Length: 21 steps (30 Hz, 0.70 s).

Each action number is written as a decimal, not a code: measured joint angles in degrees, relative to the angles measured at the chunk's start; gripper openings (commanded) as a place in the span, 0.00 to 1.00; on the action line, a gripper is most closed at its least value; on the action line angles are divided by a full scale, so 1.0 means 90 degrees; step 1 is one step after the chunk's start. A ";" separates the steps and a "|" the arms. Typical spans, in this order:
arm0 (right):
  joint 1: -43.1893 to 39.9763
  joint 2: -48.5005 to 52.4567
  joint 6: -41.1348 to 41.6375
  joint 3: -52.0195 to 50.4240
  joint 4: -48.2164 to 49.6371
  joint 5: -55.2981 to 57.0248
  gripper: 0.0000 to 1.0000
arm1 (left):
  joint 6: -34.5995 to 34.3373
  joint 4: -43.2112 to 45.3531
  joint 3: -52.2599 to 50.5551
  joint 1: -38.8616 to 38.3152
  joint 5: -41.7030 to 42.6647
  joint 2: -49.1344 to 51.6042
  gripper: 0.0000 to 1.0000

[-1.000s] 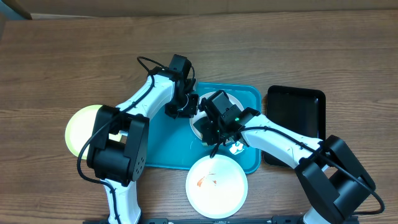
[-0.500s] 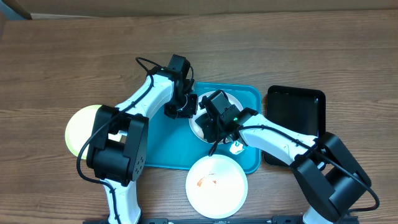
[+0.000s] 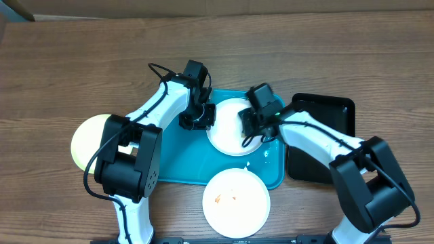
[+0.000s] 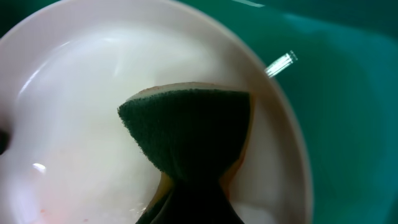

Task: Clean dirty plates on tray and stack at the side
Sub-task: 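Scrub the upper white plate with the sponge while left gripper holds it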

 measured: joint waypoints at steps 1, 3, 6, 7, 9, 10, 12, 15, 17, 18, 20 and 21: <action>-0.0061 0.0000 -0.0012 0.0007 -0.0044 -0.0056 0.04 | 0.0000 0.0000 0.0000 0.0000 0.0002 0.0000 0.04; -0.0085 0.0000 -0.0044 0.0046 -0.0211 -0.0187 0.04 | 0.0000 -0.0010 0.0000 0.0000 0.0017 0.0000 0.04; -0.0053 0.0000 -0.0068 0.0114 -0.0597 -0.0437 0.04 | 0.0000 -0.0066 0.0000 0.0000 0.0017 0.0000 0.04; -0.0029 0.0000 -0.0073 0.0143 -0.0748 -0.0554 0.04 | 0.0002 -0.0075 -0.0002 0.0000 0.0015 0.0000 0.04; 0.0027 0.0000 -0.0085 0.0163 -0.0981 -0.0746 0.04 | 0.0005 -0.0075 -0.0005 0.0000 0.0010 0.0000 0.04; 0.0058 0.0000 -0.0085 0.0165 -0.1056 -0.0828 0.04 | 0.0007 -0.0075 -0.0005 0.0000 -0.0002 0.0000 0.04; 0.0119 0.0000 -0.0085 0.0165 -0.1073 -0.0981 0.04 | 0.0010 -0.0078 -0.0005 0.0000 -0.0010 0.0000 0.04; 0.0265 0.0000 -0.0102 0.0160 -0.0882 -0.1280 0.04 | 0.0019 -0.0075 -0.0007 0.0000 -0.0010 0.0000 0.04; 0.0406 0.0022 -0.0114 0.0141 -0.0505 -0.1435 0.04 | 0.0022 -0.0075 -0.0007 0.0000 -0.0007 -0.0002 0.04; 0.0471 0.0039 -0.0109 0.0141 -0.0306 -0.1462 0.04 | 0.0022 -0.0070 -0.0007 0.0000 -0.0002 -0.0007 0.04; 0.0588 0.0075 -0.0134 0.0141 0.0061 -0.1426 0.04 | 0.0019 -0.0063 -0.0007 0.0000 -0.0005 -0.0012 0.04; 0.0622 0.0085 -0.0134 0.0141 0.0197 -0.1375 0.04 | 0.0019 -0.0061 -0.0007 -0.0002 -0.0005 -0.0012 0.04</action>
